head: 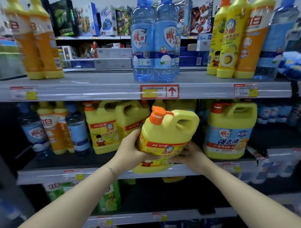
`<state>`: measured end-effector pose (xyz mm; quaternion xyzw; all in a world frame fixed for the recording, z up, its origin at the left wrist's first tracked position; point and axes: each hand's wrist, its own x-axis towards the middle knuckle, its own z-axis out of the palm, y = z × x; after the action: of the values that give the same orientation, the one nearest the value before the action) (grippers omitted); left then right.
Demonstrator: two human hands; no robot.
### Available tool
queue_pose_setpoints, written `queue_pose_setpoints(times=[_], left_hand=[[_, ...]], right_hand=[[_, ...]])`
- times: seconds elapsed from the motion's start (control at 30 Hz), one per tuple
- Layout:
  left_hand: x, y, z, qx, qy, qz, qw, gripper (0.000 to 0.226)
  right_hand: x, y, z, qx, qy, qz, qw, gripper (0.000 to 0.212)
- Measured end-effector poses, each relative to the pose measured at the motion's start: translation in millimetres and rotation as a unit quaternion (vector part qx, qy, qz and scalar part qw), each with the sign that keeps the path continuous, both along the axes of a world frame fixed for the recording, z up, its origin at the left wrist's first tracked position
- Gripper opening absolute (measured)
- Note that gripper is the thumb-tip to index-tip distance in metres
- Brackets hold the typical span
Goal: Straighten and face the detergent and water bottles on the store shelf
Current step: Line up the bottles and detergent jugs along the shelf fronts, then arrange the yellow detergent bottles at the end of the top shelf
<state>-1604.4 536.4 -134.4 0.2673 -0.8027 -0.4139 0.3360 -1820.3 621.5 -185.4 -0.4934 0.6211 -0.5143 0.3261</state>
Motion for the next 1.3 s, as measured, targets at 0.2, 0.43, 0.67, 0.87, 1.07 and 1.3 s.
queue_pose_setpoints(times=[0.2, 0.43, 0.67, 0.87, 1.07, 1.3], left_hand=[[47, -5, -5, 0.006, -0.001, -0.019, 1.0, 0.074], [108, -28, -1, 0.028, 0.027, 0.04, 0.998, 0.07], [155, -62, -21, 0.077, 0.07, 0.147, 0.984, 0.073], [149, -81, -36, 0.1, 0.145, 0.202, 0.963, 0.069], [121, -97, -25, 0.096, 0.103, 0.215, 0.966, 0.057], [117, -113, -32, 0.077, 0.087, 0.212, 0.97, 0.063]], right_hand=[[45, -3, -3, -0.024, 0.047, -0.012, 0.999, 0.069], [113, -41, 12, -0.054, 0.027, 0.001, 0.998, 0.05], [163, -91, 15, -0.012, 0.08, 0.01, 0.997, 0.05], [189, -110, 15, 0.01, 0.187, -0.077, 0.979, 0.031], [187, -116, 9, -0.019, 0.256, -0.095, 0.962, 0.015], [155, -106, -1, -0.053, 0.303, -0.124, 0.944, 0.016]])
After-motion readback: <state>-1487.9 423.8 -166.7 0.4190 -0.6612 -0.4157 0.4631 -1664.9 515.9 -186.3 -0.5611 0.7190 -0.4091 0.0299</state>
